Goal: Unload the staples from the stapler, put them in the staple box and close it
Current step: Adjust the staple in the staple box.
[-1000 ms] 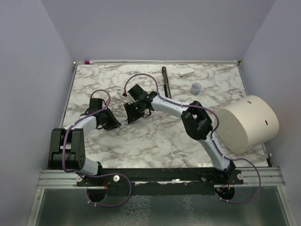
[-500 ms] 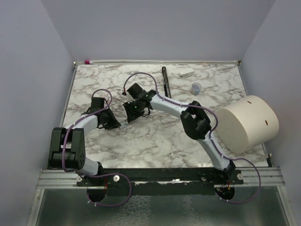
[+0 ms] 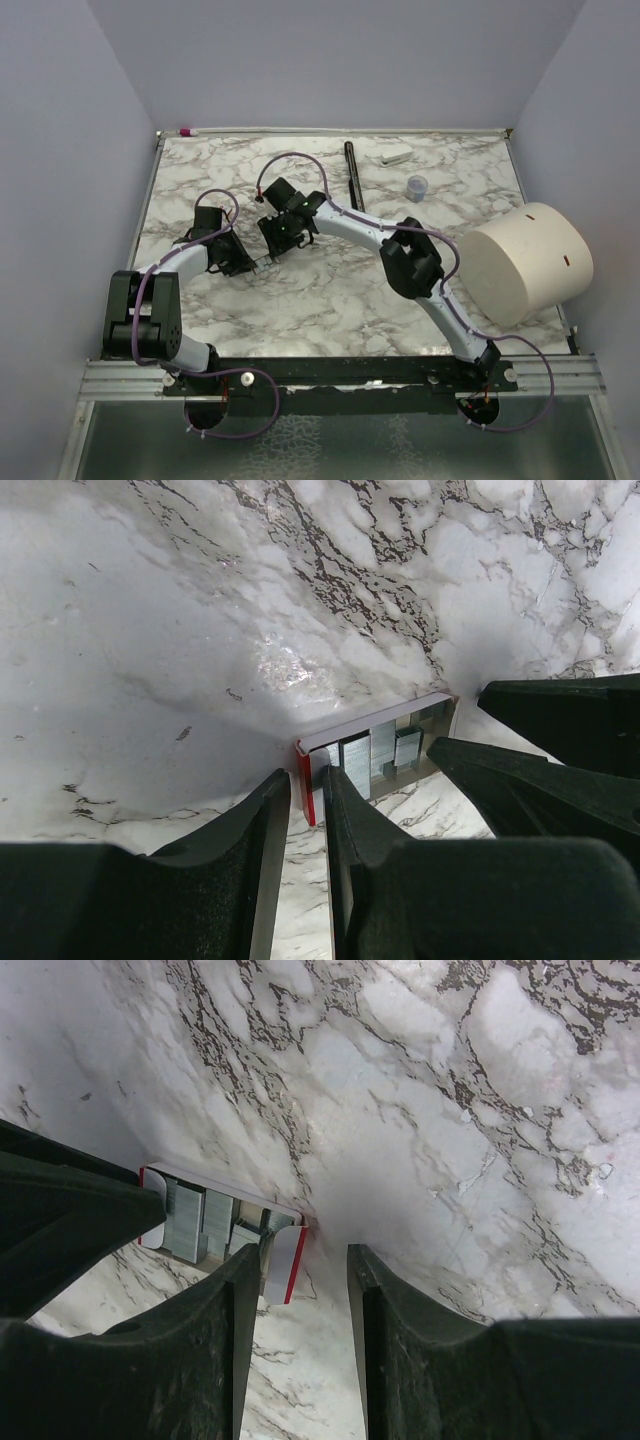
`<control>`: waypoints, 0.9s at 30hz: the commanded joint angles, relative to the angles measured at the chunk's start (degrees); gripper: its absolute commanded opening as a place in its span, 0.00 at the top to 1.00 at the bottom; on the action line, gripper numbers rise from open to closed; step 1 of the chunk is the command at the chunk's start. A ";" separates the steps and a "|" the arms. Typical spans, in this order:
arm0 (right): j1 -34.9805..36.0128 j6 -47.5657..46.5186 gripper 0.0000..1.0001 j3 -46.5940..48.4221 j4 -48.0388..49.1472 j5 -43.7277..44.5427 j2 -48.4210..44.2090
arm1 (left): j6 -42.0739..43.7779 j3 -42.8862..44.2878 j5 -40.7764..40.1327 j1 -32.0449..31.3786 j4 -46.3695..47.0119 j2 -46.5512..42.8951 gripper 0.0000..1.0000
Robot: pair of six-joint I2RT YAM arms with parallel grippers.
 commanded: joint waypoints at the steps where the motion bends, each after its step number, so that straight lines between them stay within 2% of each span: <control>1: 0.77 -1.23 0.59 1.43 -3.79 5.10 2.65 | 1.66 -1.20 -5.70 -0.31 -3.71 1.70 0.75; 11: 0.56 -0.55 0.64 -2.72 -0.42 4.84 0.19 | 1.65 -1.21 -6.23 -0.31 -3.92 1.52 0.75; 27: -2.55 1.93 0.67 -12.22 7.30 -3.40 -3.97 | 1.75 -1.43 -6.37 -0.31 -3.95 1.27 0.75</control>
